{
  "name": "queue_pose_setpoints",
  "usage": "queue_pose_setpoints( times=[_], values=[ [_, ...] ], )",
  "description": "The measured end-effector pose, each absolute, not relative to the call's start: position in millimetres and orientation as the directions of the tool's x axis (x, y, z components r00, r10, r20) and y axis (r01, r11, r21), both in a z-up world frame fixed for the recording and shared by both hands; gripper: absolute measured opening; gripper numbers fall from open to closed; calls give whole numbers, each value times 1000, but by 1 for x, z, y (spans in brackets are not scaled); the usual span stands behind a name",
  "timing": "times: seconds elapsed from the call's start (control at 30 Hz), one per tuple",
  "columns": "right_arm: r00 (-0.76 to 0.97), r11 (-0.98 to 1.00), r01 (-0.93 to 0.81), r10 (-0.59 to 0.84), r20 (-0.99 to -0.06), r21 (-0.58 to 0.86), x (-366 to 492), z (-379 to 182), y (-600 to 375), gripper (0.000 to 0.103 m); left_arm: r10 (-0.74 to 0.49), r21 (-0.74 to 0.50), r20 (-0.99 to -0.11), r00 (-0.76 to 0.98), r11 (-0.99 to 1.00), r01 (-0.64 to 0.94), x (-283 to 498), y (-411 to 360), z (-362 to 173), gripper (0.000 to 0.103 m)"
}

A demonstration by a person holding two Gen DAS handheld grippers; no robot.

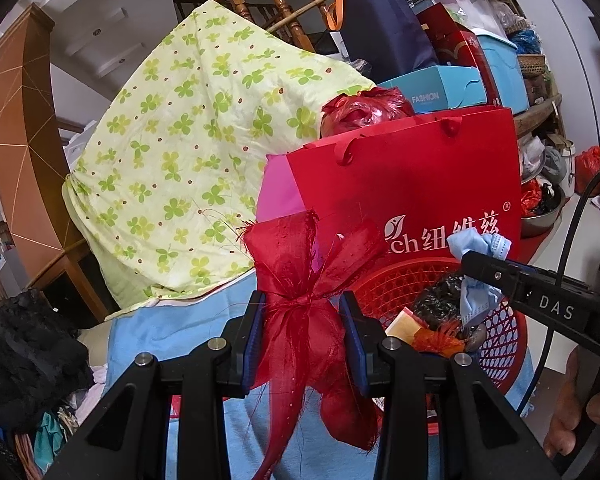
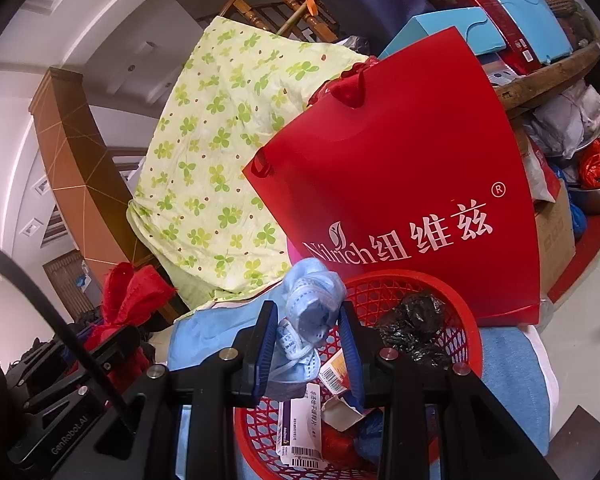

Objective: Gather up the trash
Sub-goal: 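Hold the ribbon and tissue over the red wastebasket with both grippers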

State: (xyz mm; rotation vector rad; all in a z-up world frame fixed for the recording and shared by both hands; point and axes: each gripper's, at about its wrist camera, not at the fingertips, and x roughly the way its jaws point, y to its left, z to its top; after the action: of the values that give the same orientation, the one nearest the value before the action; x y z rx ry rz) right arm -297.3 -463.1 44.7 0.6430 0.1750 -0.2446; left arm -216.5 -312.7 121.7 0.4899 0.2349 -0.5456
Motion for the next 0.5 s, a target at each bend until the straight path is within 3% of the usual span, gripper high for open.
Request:
queue_pose_setpoints(
  times=[0.5],
  values=[
    [959, 762, 278, -186, -214, 585, -304, 45, -462, 34, -462, 353, -355, 813, 739, 574, -214, -311, 122, 40]
  ],
)
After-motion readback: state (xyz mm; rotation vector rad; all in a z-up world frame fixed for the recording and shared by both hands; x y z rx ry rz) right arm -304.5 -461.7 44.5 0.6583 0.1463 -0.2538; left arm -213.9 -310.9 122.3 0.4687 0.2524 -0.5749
